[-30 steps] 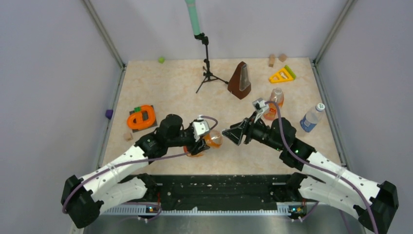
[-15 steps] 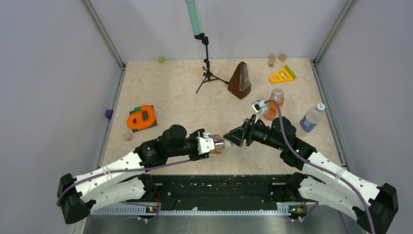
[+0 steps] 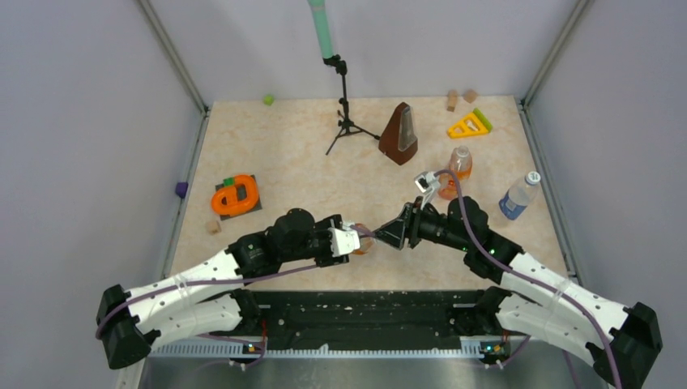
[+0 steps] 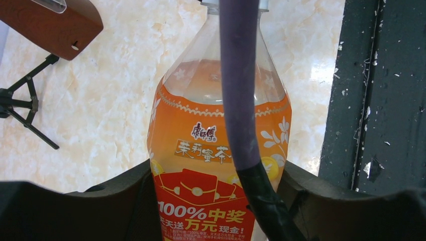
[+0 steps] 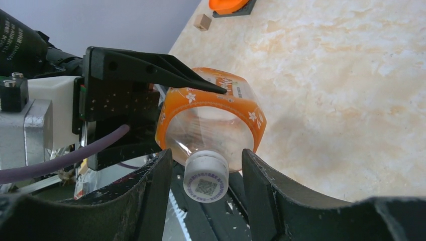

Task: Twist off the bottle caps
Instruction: Unscrew the bottle cap from the plastic bottle.

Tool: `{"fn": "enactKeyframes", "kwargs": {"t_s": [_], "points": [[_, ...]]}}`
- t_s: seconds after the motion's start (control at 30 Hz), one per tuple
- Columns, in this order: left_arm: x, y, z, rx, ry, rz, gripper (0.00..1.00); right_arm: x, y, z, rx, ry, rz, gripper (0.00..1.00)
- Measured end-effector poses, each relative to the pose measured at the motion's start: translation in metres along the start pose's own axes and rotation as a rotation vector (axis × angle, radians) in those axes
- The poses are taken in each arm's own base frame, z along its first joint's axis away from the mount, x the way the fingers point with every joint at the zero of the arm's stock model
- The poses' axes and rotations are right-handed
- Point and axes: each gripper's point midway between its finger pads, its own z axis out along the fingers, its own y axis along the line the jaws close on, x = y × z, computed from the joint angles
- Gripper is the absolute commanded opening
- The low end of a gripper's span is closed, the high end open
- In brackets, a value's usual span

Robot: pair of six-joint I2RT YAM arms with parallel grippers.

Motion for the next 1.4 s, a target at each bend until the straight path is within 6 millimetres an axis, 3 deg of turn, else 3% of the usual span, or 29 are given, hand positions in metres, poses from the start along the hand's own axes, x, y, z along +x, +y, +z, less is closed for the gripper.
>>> {"fn": "enactKeyframes", "kwargs": {"t_s": [0.3, 0.37, 0.5, 0.63, 0.77, 0.83, 0.93, 1.1, 1.2, 1.4], "points": [[0.005, 0.0, -0.001, -0.009, 0.024, -0.001, 0.0, 0.005, -0.011, 0.0, 0.052, 0.009, 0.017, 0.52], [0.006, 0.001, -0.001, -0.012, 0.029, -0.002, 0.0, 0.005, -0.011, 0.0, 0.052, 0.008, 0.017, 0.46], [0.008, 0.002, -0.002, -0.02, 0.039, -0.002, 0.0, 0.006, -0.012, 0.0, 0.048, 0.006, 0.022, 0.43], [0.009, 0.003, -0.002, -0.027, 0.045, -0.002, 0.0, 0.011, -0.012, 0.002, 0.038, 0.021, 0.035, 0.51], [0.009, 0.003, -0.002, -0.03, 0.045, -0.007, 0.0, 0.015, -0.013, 0.002, 0.032, 0.03, 0.037, 0.51], [0.009, 0.004, -0.002, -0.033, 0.047, -0.013, 0.0, 0.017, -0.015, 0.002, 0.035, 0.035, 0.04, 0.47], [0.01, 0.004, -0.002, -0.035, 0.048, -0.018, 0.0, 0.017, -0.015, 0.002, 0.034, 0.035, 0.038, 0.32], [0.01, 0.004, -0.002, -0.041, 0.05, -0.024, 0.0, 0.016, -0.012, 0.002, 0.021, 0.031, 0.039, 0.36], [0.01, 0.004, -0.002, -0.042, 0.049, -0.029, 0.0, 0.015, -0.011, 0.002, 0.018, 0.028, 0.037, 0.22], [0.01, 0.003, -0.003, -0.044, 0.052, -0.063, 0.0, 0.015, -0.01, 0.002, 0.007, 0.028, 0.024, 0.08]]}}
